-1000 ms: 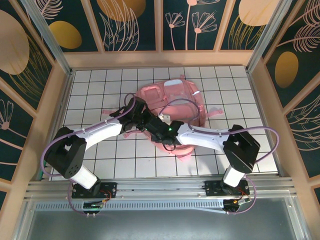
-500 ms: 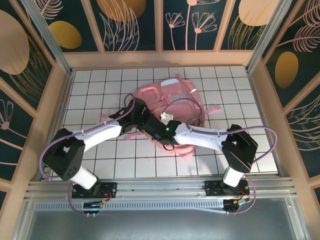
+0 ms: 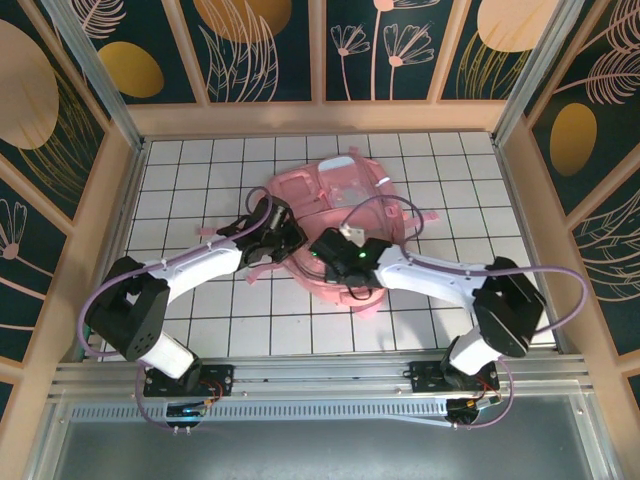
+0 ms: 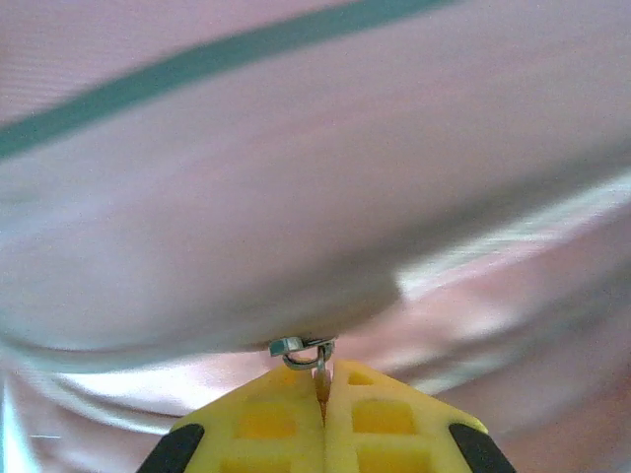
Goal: Pack books, pencil case, and school supplies into a backpack
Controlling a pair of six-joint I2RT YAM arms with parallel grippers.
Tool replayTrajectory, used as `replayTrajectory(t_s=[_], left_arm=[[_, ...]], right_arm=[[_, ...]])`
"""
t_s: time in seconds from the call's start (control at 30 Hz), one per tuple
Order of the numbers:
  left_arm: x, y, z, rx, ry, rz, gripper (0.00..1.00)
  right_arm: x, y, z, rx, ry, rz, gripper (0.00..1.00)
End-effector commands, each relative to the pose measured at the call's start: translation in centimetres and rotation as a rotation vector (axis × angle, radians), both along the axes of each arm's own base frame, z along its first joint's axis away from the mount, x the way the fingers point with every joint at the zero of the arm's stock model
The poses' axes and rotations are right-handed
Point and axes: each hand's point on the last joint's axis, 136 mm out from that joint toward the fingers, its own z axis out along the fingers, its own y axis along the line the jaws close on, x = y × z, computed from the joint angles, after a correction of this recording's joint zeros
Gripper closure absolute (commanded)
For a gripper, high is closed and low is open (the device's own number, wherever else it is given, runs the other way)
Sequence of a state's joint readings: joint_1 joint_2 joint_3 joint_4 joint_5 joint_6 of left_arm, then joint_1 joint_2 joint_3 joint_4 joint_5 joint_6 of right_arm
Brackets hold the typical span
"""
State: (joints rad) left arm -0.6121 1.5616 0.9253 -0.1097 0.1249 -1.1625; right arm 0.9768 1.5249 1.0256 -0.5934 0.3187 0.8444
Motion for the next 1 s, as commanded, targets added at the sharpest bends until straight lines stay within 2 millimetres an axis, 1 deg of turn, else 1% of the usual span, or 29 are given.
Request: replayTrajectory(t_s=[0.0, 0.07, 0.13, 0.23, 0.27, 0.37, 0.4, 0.47, 0.5, 0.53, 0.6, 0.63, 0.7, 0.73, 0.77, 0.8, 0.9, 0.97], left_arm=[[2.1, 4.2, -1.3, 0.146, -0.03, 0.075, 1.0], [2.6, 4.5, -1.0, 0.161, -0.049, 0.052, 1.0], [2.8, 5.0, -1.0, 0.192, -0.05, 0.024, 1.0], [3.4, 5.4, -1.1, 0.197, -0.072, -0.033, 1.0], [4.4, 5.7, -0.2, 0.191, -0.1, -0.045, 1.0], [6.4, 7.2, 0.3, 0.203, -0.139, -0.088, 1.0], [7.1, 7.4, 0.5, 0.199, -0.153, -0.109, 0.91], [8.1, 7.6, 0.6, 0.176, -0.151, -0.128, 0.52], [8.2, 7.3, 0.7, 0.154, -0.138, -0.136, 0.43], [8.0, 7.2, 0.8, 0.14, -0.118, -0.126, 0.39], [6.9, 7.7, 0.8, 0.111, -0.048, -0.054, 0.36], [6.1, 8.5, 0.7, 0.113, -0.011, -0.001, 0.35], [3.7, 10.8, 0.5, 0.142, 0.056, 0.131, 0.3], [2.8, 11.2, 0.9, 0.132, 0.056, 0.163, 0.28], [1.5, 11.8, 0.7, 0.117, 0.071, 0.199, 0.26], [0.5, 12.0, 0.9, 0.096, 0.078, 0.232, 0.25], [-1.7, 11.9, 1.0, 0.083, 0.096, 0.283, 0.27], [-2.4, 11.3, 1.2, 0.082, 0.096, 0.287, 0.27]], right_arm=[[-0.8, -4.8, -1.3, -0.122, 0.056, 0.018, 1.0], [0.2, -5.4, -1.2, -0.117, 0.036, 0.047, 1.0], [1.3, -4.9, -1.0, -0.084, 0.015, 0.118, 1.0], [2.1, -2.4, 0.2, -0.007, -0.028, 0.282, 1.0], [1.9, -1.3, 0.8, 0.022, -0.039, 0.352, 1.0], [0.3, 2.3, 2.6, 0.158, -0.046, 0.561, 1.0], [-0.4, 3.4, 3.3, 0.211, -0.048, 0.614, 1.0], [-1.3, 5.1, 4.4, 0.281, -0.059, 0.675, 1.0], [-1.4, 5.8, 4.6, 0.302, -0.064, 0.685, 1.0], [-1.4, 6.4, 4.9, 0.323, -0.065, 0.693, 1.0], [-1.2, 7.5, 5.0, 0.346, -0.066, 0.693, 1.0], [-1.2, 8.1, 4.9, 0.357, -0.063, 0.698, 1.0], [-1.1, 9.1, 4.8, 0.366, -0.068, 0.703, 1.0], [-1.2, 9.6, 4.6, 0.367, -0.065, 0.712, 1.0], [-1.2, 10.1, 4.5, 0.37, -0.064, 0.72, 1.0], [-1.2, 10.6, 4.5, 0.37, -0.068, 0.726, 1.0], [-1.5, 11.7, 4.4, 0.381, -0.063, 0.748, 1.0], [-1.6, 12.2, 4.4, 0.385, -0.061, 0.759, 1.0]])
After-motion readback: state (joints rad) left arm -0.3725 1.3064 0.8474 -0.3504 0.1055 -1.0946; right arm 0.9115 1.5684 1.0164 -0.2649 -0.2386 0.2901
